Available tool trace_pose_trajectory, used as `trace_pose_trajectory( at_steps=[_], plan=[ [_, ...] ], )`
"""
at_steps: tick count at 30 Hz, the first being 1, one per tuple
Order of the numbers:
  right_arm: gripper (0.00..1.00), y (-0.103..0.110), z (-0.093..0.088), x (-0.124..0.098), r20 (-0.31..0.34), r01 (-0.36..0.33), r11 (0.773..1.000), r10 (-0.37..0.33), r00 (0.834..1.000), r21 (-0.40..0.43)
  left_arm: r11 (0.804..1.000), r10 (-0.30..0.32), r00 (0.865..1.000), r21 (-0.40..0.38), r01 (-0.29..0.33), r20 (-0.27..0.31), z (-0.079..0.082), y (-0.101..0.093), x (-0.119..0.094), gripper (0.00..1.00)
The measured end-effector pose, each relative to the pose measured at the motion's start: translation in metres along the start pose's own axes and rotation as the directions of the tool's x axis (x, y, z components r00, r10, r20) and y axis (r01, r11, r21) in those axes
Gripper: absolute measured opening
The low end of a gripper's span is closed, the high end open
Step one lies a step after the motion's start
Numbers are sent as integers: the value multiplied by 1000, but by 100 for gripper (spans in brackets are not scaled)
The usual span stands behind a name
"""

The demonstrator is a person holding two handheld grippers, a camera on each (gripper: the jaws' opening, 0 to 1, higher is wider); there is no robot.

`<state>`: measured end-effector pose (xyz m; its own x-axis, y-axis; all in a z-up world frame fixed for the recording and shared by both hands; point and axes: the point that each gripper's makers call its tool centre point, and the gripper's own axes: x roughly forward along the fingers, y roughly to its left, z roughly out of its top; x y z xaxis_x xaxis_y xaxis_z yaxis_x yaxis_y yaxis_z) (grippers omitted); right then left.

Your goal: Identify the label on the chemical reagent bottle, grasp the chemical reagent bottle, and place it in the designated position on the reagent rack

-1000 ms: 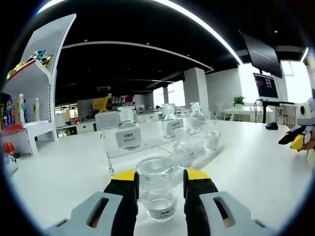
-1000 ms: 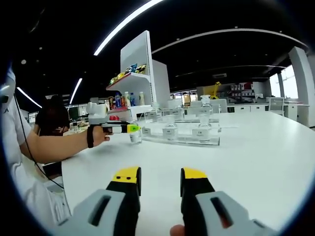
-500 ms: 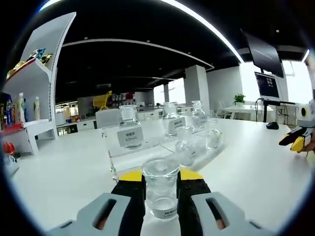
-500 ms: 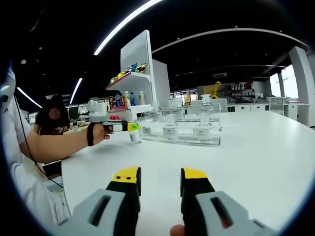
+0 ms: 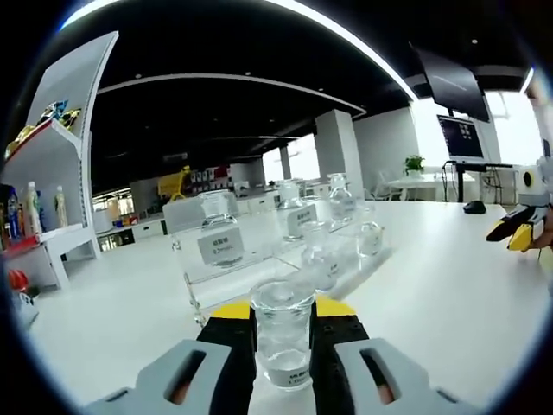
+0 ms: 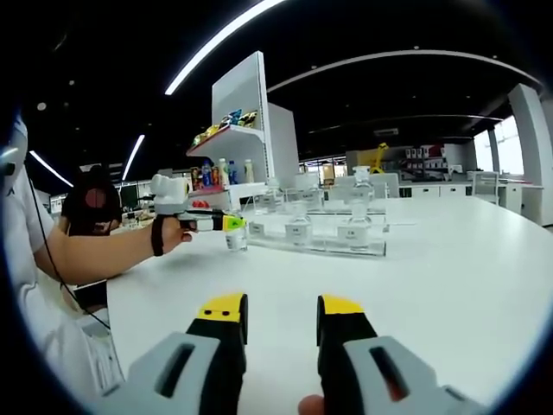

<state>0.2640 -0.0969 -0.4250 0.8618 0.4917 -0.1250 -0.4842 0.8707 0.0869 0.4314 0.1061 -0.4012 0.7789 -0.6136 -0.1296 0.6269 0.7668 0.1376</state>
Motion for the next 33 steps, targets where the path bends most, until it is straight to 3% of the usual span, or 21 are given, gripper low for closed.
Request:
trace_pose_trajectory(
  at_steps=[5, 21, 33],
  plan=[
    [30, -1, 2, 0, 0, 3, 1000, -3, 1000, -3, 1000, -14, 1000, -3, 14, 17, 11, 5, 2, 22],
    [30, 4, -1, -1, -6, 0, 1000, 0, 1000, 2, 999, 33, 998, -3, -33, 58, 50, 33, 13, 22],
    [30, 6, 2, -3, 2, -2, 1000, 2, 1000, 4, 997, 71, 995, 20, -73, 74, 74, 54, 39, 22]
  ],
)
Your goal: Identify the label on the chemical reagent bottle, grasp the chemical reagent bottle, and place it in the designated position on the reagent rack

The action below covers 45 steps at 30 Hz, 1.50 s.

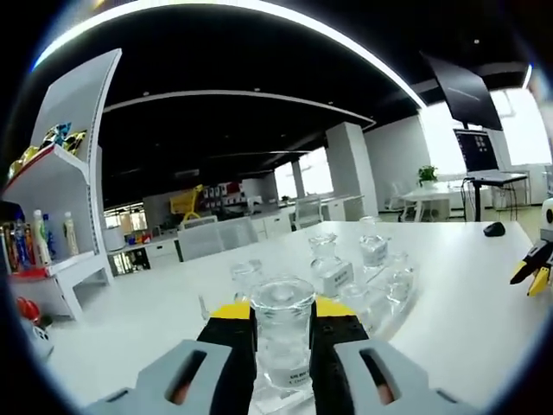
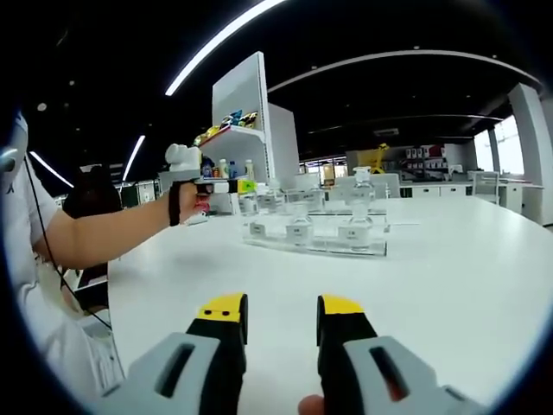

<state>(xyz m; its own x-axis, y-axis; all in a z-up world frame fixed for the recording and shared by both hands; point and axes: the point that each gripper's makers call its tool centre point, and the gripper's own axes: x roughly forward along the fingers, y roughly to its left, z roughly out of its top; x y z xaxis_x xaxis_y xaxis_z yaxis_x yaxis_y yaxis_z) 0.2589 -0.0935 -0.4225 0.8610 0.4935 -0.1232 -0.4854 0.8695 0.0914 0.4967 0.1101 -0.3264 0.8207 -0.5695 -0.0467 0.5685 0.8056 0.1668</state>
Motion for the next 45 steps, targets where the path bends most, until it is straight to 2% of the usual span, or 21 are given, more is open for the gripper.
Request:
trace_pose_trajectory(
  at_steps=[4, 11, 36, 45],
  plan=[
    [30, -2, 0, -1, 1, 6, 1000, -6, 1000, 4, 1000, 4, 1000, 10, -4, 6, 3, 3, 11, 22],
    [30, 1, -1, 1, 1, -3, 1000, 3, 1000, 3, 1000, 27, 1000, 12, -26, -15, -6, 2, 27, 23],
    [30, -6, -4, 1, -3, -7, 1000, 7, 1000, 6, 995, 95, 995, -37, -96, -44, -36, 15, 35, 23],
    [30, -8, -6, 1, -6, -5, 1000, 5, 1000, 6, 987, 131, 988, -80, -137, -80, -54, 20, 36, 24]
  ],
)
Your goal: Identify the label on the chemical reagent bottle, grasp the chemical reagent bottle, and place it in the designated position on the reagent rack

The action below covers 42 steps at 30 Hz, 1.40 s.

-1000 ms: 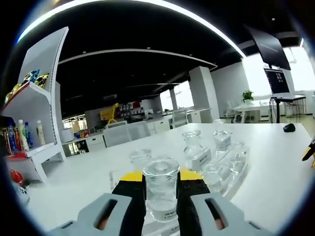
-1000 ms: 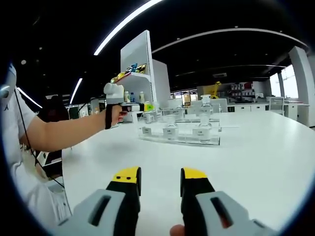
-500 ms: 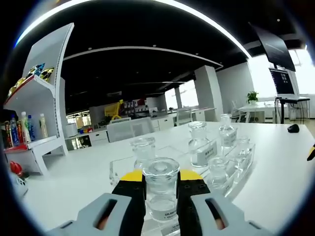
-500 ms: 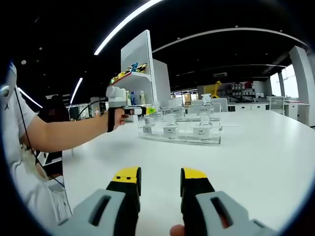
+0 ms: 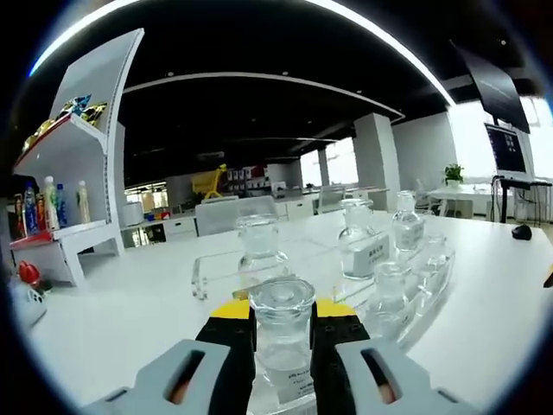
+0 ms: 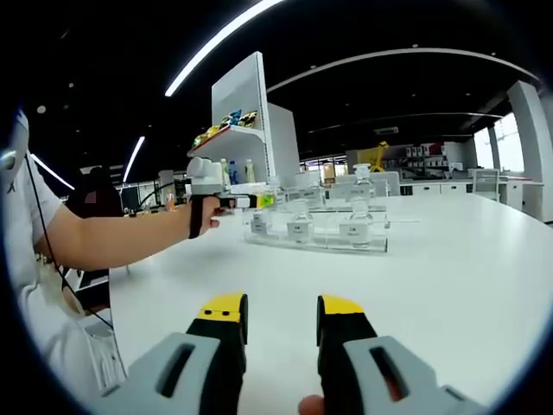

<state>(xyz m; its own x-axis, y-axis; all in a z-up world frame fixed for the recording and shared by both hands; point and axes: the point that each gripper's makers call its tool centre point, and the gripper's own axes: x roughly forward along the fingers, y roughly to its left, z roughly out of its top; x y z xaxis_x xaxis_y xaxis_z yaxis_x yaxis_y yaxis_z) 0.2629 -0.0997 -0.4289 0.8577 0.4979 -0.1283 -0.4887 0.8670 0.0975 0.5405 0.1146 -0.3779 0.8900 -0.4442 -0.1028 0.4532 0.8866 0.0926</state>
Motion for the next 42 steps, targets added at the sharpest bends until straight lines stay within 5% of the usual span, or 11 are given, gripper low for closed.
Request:
trace_pose_trajectory(
  at_steps=[28, 30, 42],
  plan=[
    [30, 2, -2, -3, -1, 6, 1000, -6, 1000, 3, 1000, 2, 999, -9, -3, -44, -23, -4, -3, 26],
    [30, 4, -2, -2, 0, 3, 1000, -3, 1000, 2, 997, -30, 998, -78, 27, -46, -21, -9, -5, 33],
    [30, 8, 1, -3, 0, 1, 1000, -1, 1000, -11, 996, -85, 996, -20, 85, 6, -4, -30, -15, 62]
  ],
)
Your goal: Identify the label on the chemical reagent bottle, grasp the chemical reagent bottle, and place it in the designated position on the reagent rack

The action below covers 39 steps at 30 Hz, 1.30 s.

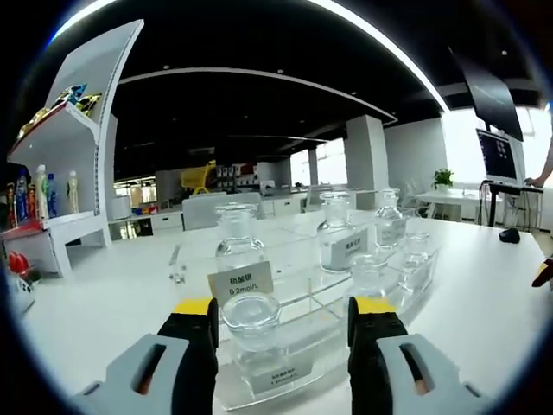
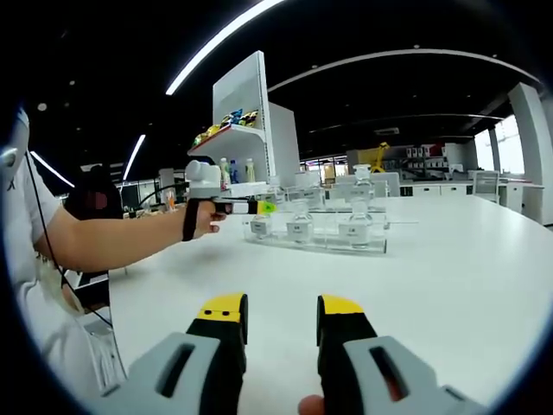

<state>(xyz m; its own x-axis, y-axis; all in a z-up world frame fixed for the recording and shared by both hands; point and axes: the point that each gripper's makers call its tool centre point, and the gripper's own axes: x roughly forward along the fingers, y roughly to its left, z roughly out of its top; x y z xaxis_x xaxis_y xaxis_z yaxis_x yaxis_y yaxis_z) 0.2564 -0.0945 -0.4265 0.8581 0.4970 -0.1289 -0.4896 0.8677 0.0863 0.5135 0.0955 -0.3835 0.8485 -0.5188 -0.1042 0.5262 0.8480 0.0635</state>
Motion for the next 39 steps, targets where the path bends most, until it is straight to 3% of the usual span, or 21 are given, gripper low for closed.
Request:
trace_pose_trajectory(
  at_steps=[3, 9, 19, 28, 36, 39],
  plan=[
    [30, 0, 0, 0, -1, 1, 1000, -1, 1000, 0, 1000, -15, 1000, 17, 15, 15, 6, -4, -6, 62],
    [30, -2, 2, 1, 2, 2, 1000, -2, 1000, 1, 998, -65, 993, 16, 64, 96, 30, -16, -28, 63],
    [30, 1, 8, 0, 1, -2, 1000, 2, 1000, -22, 987, -157, 978, 60, 150, 136, 50, -37, -61, 62],
    [31, 4, 13, 1, -2, -8, 999, 8, 1000, -38, 962, -258, 963, 105, 250, 72, 33, -64, -88, 62],
    [32, 2, 18, 3, -2, -8, 999, 8, 1000, -54, 961, -271, 958, 83, 264, 95, 31, -68, -116, 62],
    [32, 1, 21, 4, 3, -6, 998, 6, 1000, -56, 954, -296, 951, 72, 290, 89, 30, -79, -128, 63]
  ],
)
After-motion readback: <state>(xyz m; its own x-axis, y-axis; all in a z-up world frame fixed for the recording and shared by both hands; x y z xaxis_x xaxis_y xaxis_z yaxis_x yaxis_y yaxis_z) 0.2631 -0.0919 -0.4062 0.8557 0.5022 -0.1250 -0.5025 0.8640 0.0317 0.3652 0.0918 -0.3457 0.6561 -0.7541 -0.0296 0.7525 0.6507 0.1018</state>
